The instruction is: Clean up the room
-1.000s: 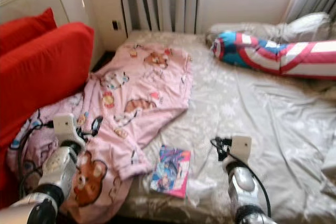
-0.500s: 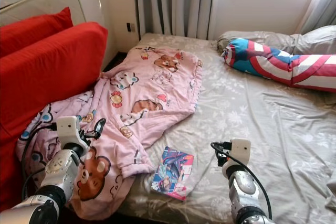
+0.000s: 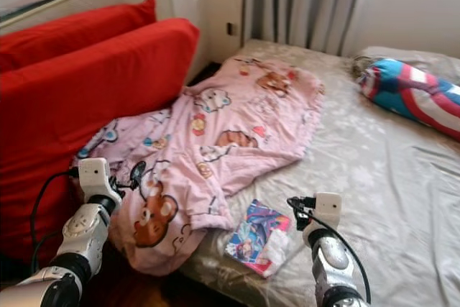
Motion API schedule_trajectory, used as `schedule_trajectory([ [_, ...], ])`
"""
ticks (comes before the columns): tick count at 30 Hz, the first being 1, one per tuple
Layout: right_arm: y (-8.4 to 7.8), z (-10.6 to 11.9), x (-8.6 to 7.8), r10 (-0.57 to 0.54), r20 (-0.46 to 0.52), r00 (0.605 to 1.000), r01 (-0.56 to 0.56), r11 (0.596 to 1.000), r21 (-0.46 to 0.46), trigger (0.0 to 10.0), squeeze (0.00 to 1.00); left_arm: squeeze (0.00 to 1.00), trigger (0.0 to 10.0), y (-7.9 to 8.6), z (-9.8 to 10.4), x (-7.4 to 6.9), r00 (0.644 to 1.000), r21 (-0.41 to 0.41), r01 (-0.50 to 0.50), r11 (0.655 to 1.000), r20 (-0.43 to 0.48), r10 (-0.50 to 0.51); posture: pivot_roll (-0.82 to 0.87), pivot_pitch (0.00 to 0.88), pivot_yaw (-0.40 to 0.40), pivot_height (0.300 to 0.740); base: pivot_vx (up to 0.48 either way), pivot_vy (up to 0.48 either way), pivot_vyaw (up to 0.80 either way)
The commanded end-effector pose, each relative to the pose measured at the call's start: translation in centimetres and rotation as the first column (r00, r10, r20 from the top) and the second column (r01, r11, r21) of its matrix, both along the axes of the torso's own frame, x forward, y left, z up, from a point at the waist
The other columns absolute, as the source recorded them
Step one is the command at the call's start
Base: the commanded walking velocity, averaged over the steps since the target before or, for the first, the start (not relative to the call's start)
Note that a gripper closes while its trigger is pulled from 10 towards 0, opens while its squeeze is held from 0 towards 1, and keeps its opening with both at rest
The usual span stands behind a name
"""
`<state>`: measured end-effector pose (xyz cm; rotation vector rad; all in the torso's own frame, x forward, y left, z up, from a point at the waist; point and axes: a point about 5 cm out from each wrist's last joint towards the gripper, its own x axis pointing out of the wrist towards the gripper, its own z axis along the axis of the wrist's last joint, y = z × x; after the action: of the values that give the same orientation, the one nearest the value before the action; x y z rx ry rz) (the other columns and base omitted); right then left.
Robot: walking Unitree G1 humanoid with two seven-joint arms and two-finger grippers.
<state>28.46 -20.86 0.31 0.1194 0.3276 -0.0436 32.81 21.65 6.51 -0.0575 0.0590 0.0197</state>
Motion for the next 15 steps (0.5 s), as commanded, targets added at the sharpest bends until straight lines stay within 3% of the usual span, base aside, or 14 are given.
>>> schedule_trajectory([
  [1, 0.35, 0.52, 0.51, 0.012, 0.029, 1.000, -0.012, 1.000, 0.002, 10.0, 0.00, 0.00, 10.0, -0.01, -0.12, -0.04, 1.000, -0.001, 0.002, 1.000, -0.008, -0.002, -0.03, 0.000, -0.014, 0.740, 0.000, 0.000, 0.00],
  [7, -0.31, -0.20, -0.20, -0.014, -0.013, 1.000, 0.015, 1.000, 0.025, 10.0, 0.00, 0.00, 10.0, -0.17, -0.21, -0.07, 1.000, 0.000, 0.008, 1.000, -0.011, -0.008, -0.03, 0.000, -0.011, 0.740, 0.000, 0.000, 0.00],
  [15, -0.58, 0.38, 0.32, -0.042, 0.011, 0.999, 0.041, 0.999, 0.023, 10.0, 0.00, 0.00, 10.0, -0.50, -0.41, -0.22, 1.000, -0.003, 0.017, 1.000, -0.009, -0.017, -0.03, 0.000, -0.004, 0.740, 0.000, 0.000, 0.00],
])
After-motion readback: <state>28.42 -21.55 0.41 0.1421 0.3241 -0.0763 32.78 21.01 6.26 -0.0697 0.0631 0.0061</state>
